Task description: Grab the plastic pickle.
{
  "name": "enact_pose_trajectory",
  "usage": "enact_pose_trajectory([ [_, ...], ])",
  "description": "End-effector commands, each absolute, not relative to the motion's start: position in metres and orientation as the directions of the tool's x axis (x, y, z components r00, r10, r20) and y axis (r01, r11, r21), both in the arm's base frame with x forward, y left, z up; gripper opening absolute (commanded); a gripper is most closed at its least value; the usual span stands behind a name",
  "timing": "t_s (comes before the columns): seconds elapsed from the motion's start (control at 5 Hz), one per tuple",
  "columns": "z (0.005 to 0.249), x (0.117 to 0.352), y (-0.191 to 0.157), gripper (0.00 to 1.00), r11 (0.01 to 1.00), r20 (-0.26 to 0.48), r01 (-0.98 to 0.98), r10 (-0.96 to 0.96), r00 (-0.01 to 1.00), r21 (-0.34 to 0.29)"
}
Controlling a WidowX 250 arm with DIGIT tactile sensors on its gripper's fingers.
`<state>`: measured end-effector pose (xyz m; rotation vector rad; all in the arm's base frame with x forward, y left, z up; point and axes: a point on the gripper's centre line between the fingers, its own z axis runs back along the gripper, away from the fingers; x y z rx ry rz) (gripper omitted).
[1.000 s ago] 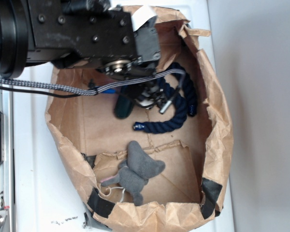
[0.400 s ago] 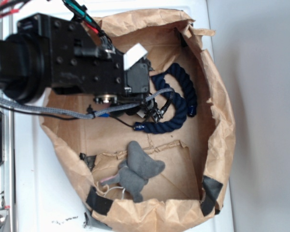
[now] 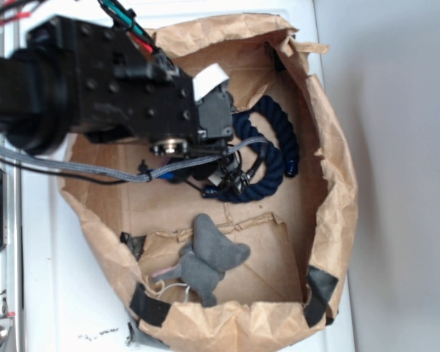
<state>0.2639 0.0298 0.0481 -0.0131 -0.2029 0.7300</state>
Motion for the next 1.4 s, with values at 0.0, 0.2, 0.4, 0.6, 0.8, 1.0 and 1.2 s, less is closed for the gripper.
enact_pose_trajectory([
  [0.0, 0.123, 0.258, 0.007, 0.00, 0.837, 0.272, -0.488, 0.544, 0.794, -0.249],
  [0.2, 0.138, 0.248, -0.001, 0.00, 0.866, 0.297, -0.417, 0.489, 0.820, -0.275],
  [0.4, 0.145, 0.245, -0.004, 0.00, 0.940, 0.334, -0.210, 0.296, 0.895, -0.270],
  [0.6, 0.148, 0.248, -0.013, 0.00, 0.996, 0.315, 0.030, -0.001, 0.949, -0.088],
  [0.8, 0.157, 0.245, -0.010, 0.00, 0.996, 0.219, 0.084, -0.086, 0.972, 0.019],
  [1.0, 0.171, 0.244, -0.003, 0.00, 0.998, 0.198, 0.044, -0.052, 0.979, 0.046],
  [1.2, 0.173, 0.242, -0.007, 0.00, 0.996, 0.274, -0.004, -0.022, 0.962, 0.094],
])
